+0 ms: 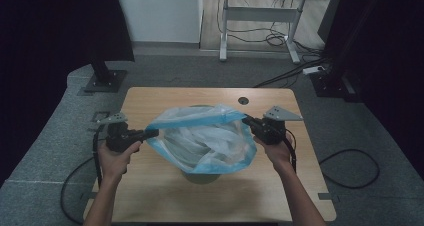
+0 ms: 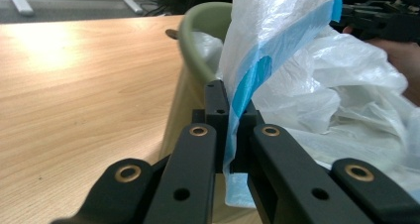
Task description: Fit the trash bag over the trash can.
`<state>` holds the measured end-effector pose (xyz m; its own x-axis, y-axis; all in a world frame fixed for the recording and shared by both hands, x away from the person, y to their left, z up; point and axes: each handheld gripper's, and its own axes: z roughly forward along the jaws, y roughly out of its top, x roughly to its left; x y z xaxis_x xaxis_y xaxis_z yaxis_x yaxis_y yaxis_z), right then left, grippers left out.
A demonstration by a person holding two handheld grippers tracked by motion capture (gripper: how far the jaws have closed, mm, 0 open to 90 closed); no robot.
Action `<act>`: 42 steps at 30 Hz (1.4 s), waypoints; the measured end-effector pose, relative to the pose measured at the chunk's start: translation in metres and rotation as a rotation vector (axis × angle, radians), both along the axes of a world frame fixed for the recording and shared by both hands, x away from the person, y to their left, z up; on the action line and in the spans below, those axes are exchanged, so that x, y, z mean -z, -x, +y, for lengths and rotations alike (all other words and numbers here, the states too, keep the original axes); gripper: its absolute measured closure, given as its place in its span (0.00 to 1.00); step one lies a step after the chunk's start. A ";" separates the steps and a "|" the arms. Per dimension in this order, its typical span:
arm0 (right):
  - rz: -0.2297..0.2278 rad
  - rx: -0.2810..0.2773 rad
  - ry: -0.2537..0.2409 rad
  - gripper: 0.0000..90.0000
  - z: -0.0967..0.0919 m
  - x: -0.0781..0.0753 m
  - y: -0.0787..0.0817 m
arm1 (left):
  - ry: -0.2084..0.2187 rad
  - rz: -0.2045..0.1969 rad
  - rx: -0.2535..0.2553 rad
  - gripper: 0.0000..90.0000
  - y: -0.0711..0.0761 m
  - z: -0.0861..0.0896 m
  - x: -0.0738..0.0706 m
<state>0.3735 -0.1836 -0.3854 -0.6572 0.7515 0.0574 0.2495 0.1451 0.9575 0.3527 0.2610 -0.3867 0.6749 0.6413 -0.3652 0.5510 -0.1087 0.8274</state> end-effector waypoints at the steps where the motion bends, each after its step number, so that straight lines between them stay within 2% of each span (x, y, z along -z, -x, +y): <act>1: 0.005 0.006 -0.002 0.99 0.001 0.002 -0.006 | -0.006 0.006 -0.003 1.00 -0.004 0.000 0.001; 4: 0.027 0.031 0.004 0.99 0.006 0.010 -0.024 | -0.005 0.030 -0.011 1.00 -0.015 0.000 0.003; 5: 0.035 0.036 0.008 0.99 0.007 0.012 -0.029 | 0.000 0.049 -0.014 1.00 -0.021 0.000 0.006; 8: 0.092 0.060 -0.020 0.99 0.008 0.026 -0.048 | -0.024 0.090 -0.022 1.00 -0.032 -0.002 0.015; 10: 0.114 0.068 -0.038 0.99 0.009 0.032 -0.054 | -0.026 0.109 -0.028 1.00 -0.037 -0.002 0.018; 14: 0.157 0.077 -0.067 0.99 0.013 0.040 -0.066 | 0.003 0.158 -0.043 1.00 -0.048 0.000 0.024; 17: 0.178 0.085 -0.066 0.99 0.017 0.044 -0.072 | -0.008 0.201 -0.054 1.00 -0.056 -0.001 0.031; 20: 0.229 0.091 -0.064 0.99 0.022 0.051 -0.080 | -0.025 0.243 -0.051 1.00 -0.062 -0.005 0.038; 25: 0.303 0.086 -0.037 0.99 0.028 0.061 -0.086 | -0.037 0.305 -0.042 1.00 -0.069 -0.013 0.045; 29: 0.348 0.084 -0.023 0.99 0.032 0.067 -0.089 | -0.034 0.333 -0.044 1.00 -0.072 -0.014 0.049; 32: 0.365 0.088 -0.007 0.99 0.035 0.070 -0.093 | -0.036 0.354 -0.056 1.00 -0.075 -0.016 0.051; 38: 0.393 0.099 0.007 0.99 0.038 0.078 -0.096 | -0.073 0.390 -0.064 1.00 -0.079 -0.021 0.058; 40: 0.401 0.106 0.023 0.99 0.038 0.081 -0.097 | -0.114 0.400 -0.079 1.00 -0.079 -0.022 0.061; 41: 0.400 0.115 0.040 0.99 0.038 0.082 -0.097 | -0.112 0.405 -0.083 1.00 -0.078 -0.020 0.064; 42: 0.409 0.125 0.056 0.99 0.036 0.086 -0.097 | -0.082 0.412 -0.077 1.00 -0.078 -0.018 0.068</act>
<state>0.4701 -0.1473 -0.4717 -0.4921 0.8336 0.2511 0.6262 0.1386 0.7673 0.4307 0.2434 -0.4543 0.4326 0.7220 -0.5400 0.8427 -0.1110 0.5268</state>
